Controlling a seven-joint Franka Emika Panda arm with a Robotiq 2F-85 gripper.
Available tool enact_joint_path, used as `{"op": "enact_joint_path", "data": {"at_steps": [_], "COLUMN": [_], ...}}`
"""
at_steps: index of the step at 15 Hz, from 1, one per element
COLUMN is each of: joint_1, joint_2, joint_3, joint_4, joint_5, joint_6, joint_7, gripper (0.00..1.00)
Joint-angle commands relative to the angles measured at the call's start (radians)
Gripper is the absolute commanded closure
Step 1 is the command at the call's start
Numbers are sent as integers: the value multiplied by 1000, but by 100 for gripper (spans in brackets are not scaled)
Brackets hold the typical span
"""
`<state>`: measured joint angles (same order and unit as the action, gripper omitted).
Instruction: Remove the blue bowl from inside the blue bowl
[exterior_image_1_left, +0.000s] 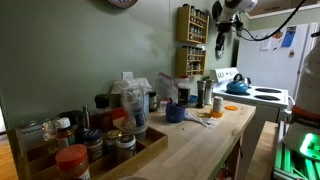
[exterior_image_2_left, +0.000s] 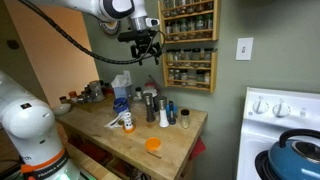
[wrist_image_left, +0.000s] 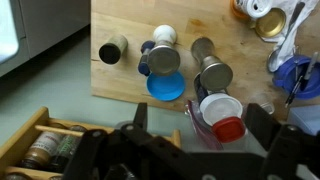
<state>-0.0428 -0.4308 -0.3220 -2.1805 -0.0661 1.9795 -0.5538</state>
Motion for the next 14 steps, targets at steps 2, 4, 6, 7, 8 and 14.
{"op": "enact_joint_path", "data": {"at_steps": [2, 4, 6, 7, 8, 14], "joint_1": [-19, -19, -19, -19, -19, 63], "joint_2": [3, 3, 3, 3, 3, -7], "joint_3": [15, 15, 15, 15, 15, 124], "joint_4": [2, 2, 2, 2, 2, -69], "joint_5": [9, 9, 9, 9, 9, 40], "joint_6": [-2, -2, -2, -2, -2, 98], "joint_7": [-7, -7, -7, -7, -7, -13], "gripper": [0, 0, 0, 0, 0, 0]}}
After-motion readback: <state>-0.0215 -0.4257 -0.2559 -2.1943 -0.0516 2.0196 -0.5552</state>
